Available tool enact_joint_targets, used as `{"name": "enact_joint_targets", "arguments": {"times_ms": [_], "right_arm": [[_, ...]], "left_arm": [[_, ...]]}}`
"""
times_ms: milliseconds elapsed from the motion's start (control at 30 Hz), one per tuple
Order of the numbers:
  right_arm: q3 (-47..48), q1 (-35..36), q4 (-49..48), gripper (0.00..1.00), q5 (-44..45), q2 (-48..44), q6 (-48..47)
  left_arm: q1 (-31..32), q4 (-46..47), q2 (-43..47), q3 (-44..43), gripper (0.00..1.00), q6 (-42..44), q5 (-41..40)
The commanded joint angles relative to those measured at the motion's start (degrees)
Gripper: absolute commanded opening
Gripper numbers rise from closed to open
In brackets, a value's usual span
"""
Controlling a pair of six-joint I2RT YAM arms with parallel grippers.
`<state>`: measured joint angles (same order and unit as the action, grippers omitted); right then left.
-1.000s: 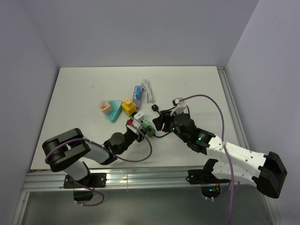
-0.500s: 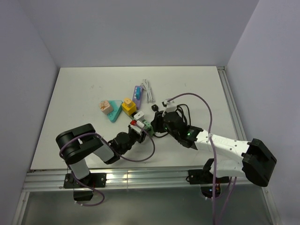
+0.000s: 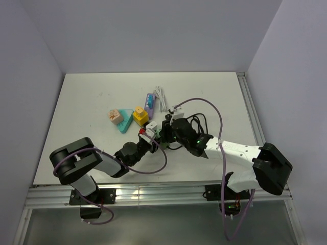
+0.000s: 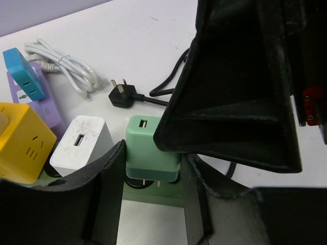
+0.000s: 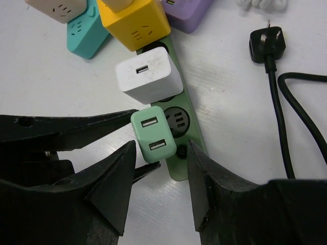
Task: Insert the plug
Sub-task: Pick up the plug from the center of the board.
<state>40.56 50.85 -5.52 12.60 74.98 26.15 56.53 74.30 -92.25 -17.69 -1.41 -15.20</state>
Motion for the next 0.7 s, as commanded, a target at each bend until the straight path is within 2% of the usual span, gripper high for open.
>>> {"name": "enact_joint_targets", "arguments": {"times_ms": [0, 200, 467, 500, 533, 633, 667], "right_arm": [[1.98, -0.31, -3.0, 0.52, -0.56, -0.62, -1.63], [3.12, -1.71, -2.04, 0.54, -4.69, 0.25, -2.69], [3.48, -2.16, -0.11, 0.4, -7.06, 0.43, -2.59], [3.65, -2.25, 0.24, 0.37, -7.06, 0.43, -2.6], [4.18, -2.42, 0.51, 0.28, -6.98, 0.6, -2.68], [4.97, -2.42, 0.77, 0.11, -6.98, 1.31, -3.56], [5.32, -2.34, 1.03, 0.1, -7.06, 2.0, -3.82]], "left_arm": [[-0.02, 16.93, 1.37, -0.41, 0.0, -1.67, 2.37], [-0.28, 17.19, 2.42, 0.2, 0.0, -1.4, 3.42], [-0.63, 19.12, 3.04, 1.26, 0.0, 0.79, 6.06], [-0.81, 19.21, 2.86, 1.26, 0.0, 0.79, 6.06], [-0.9, 19.3, 2.51, 1.08, 0.0, 0.79, 6.06], [-1.34, 19.56, 1.2, 0.64, 0.0, 0.79, 5.62], [-1.51, 19.74, 0.84, 0.56, 0.0, 0.79, 5.62]]}}
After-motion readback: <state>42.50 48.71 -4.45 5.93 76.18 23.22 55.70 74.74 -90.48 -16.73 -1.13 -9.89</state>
